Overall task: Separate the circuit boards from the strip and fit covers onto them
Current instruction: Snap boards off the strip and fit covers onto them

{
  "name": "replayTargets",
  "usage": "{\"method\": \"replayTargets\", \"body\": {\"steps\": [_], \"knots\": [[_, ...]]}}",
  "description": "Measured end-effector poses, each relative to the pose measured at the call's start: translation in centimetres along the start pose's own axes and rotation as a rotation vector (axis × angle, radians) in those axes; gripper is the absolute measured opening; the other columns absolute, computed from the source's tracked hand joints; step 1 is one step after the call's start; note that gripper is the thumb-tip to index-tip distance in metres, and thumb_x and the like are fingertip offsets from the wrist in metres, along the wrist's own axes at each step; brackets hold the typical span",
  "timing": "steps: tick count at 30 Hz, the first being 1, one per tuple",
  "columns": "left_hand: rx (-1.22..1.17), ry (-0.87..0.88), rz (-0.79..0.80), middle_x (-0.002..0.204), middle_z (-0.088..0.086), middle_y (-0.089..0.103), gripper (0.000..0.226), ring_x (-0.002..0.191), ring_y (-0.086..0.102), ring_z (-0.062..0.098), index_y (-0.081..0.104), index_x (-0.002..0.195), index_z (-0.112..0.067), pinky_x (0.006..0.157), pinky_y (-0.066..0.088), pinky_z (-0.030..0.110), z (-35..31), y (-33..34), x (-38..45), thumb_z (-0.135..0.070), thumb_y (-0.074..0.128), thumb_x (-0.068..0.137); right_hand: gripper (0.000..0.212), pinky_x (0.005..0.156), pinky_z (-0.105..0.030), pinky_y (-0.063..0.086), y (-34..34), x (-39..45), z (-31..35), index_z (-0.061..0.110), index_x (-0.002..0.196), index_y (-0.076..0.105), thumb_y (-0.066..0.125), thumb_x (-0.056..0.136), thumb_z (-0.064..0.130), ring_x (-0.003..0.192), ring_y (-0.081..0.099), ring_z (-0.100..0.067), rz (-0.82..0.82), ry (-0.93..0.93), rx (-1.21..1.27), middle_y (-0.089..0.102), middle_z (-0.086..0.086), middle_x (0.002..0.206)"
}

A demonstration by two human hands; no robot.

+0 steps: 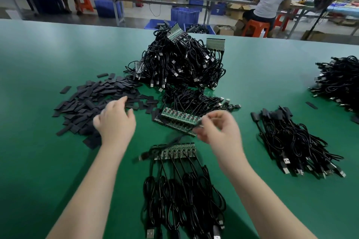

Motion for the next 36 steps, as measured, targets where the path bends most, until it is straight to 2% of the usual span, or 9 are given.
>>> {"method": "replayTargets", "body": {"steps": [4, 9, 16, 19, 22, 26, 30, 33, 36], "knots": [[0.447, 0.067, 0.245, 0.121, -0.002, 0.063, 0.032, 0.112, 0.057, 0.025, 0.063, 0.124, -0.037, 0.099, 0.035, 0.040, 2.1, 0.8, 2.1, -0.047, 0.057, 0.094, 0.015, 0.062, -0.022, 0.051, 0.1, 0.4, -2.5, 0.034, 0.088, 0.057, 0.066, 0.092, 0.023, 0.067, 0.061, -0.007, -0.041, -0.133, -0.414, 0.067, 0.012, 0.082], [0.499, 0.163, 0.181, 0.106, -0.007, 0.070, 0.020, 0.102, 0.062, 0.020, 0.070, 0.110, -0.039, 0.095, 0.036, 0.037, 1.8, 1.1, 2.7, -0.045, 0.057, 0.095, 0.008, 0.068, -0.040, 0.055, 0.9, -0.4, -3.8, 0.026, 0.085, 0.063, 0.068, 0.090, 0.022, 0.072, 0.063, -0.012, 0.008, -0.299, -0.539, 0.066, 0.014, 0.076], [0.586, 0.283, 0.088, 0.094, -0.004, 0.071, 0.026, 0.092, 0.063, 0.021, 0.071, 0.110, -0.029, 0.087, 0.036, 0.035, 1.6, 2.0, 2.6, -0.016, 0.053, 0.097, 0.009, 0.066, -0.028, 0.051, 0.2, -1.2, -4.7, 0.027, 0.086, 0.066, 0.071, 0.089, 0.020, 0.079, 0.061, -0.004, 0.046, -0.404, -0.593, 0.065, 0.016, 0.077], [0.362, 0.334, -0.070, 0.074, 0.001, 0.069, 0.021, 0.073, 0.063, 0.026, 0.073, 0.101, -0.016, 0.076, 0.038, 0.036, 0.3, 1.0, 1.9, -0.011, 0.054, 0.096, 0.014, 0.058, -0.013, 0.038, -0.2, -1.0, -5.1, 0.032, 0.083, 0.065, 0.072, 0.088, 0.020, 0.073, 0.060, -0.003, 0.035, -0.367, -0.537, 0.065, 0.019, 0.073], [0.026, 0.344, -0.154, 0.061, -0.005, 0.061, 0.019, 0.056, 0.056, 0.021, 0.068, 0.104, -0.013, 0.070, 0.041, 0.036, -2.0, -0.2, 0.2, -0.018, 0.051, 0.100, 0.021, 0.052, -0.011, 0.036, -0.2, -0.9, -5.3, 0.037, 0.080, 0.062, 0.072, 0.088, 0.021, 0.058, 0.054, 0.000, 0.028, -0.338, -0.471, 0.065, 0.018, 0.075], [-0.580, 0.114, 0.126, 0.082, -0.011, 0.068, 0.013, 0.058, 0.063, 0.005, 0.056, 0.101, -0.028, 0.048, 0.042, 0.021, -4.2, 1.2, -1.3, -0.023, 0.045, 0.103, 0.020, 0.050, -0.011, 0.034, -0.2, -0.7, -5.4, 0.037, 0.080, 0.062, 0.072, 0.088, 0.022, 0.052, 0.051, -0.001, 0.030, -0.330, -0.467, 0.064, 0.014, 0.071], [-1.070, -0.207, 0.454, 0.097, 0.002, 0.072, 0.017, 0.070, 0.071, 0.010, 0.057, 0.113, -0.021, 0.055, 0.052, 0.021, -6.4, 3.7, -3.6, -0.011, 0.054, 0.099, 0.025, 0.054, -0.010, 0.034, -0.3, -0.7, -5.2, 0.041, 0.078, 0.059, 0.074, 0.087, 0.022, 0.057, 0.053, 0.002, 0.019, -0.336, -0.477, 0.065, 0.015, 0.071], [-1.021, -0.069, 0.511, 0.097, -0.002, 0.073, 0.031, 0.080, 0.071, 0.005, 0.060, 0.119, -0.021, 0.065, 0.055, 0.018, -7.6, 4.6, -5.2, -0.012, 0.068, 0.090, 0.026, 0.052, -0.011, 0.033, -0.5, -0.6, -5.3, 0.046, 0.083, 0.057, 0.074, 0.086, 0.027, 0.048, 0.046, -0.005, 0.016, -0.311, -0.436, 0.067, 0.011, 0.072], [-0.781, 0.212, 0.414, 0.088, -0.021, 0.072, 0.023, 0.081, 0.067, -0.004, 0.068, 0.095, -0.040, 0.075, 0.054, 0.015, -8.2, 4.3, -7.1, -0.019, 0.073, 0.086, 0.024, 0.052, -0.013, 0.036, -0.6, -0.5, -5.5, 0.045, 0.091, 0.058, 0.073, 0.088, 0.026, 0.048, 0.050, -0.011, 0.022, -0.281, -0.389, 0.068, 0.020, 0.081]]}}
Point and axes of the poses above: each hand's wrist, its own x-axis towards the middle knuckle, its own y-axis out of the palm, z = x × y, the point moved 5 cm from there along x, towards the middle knuckle
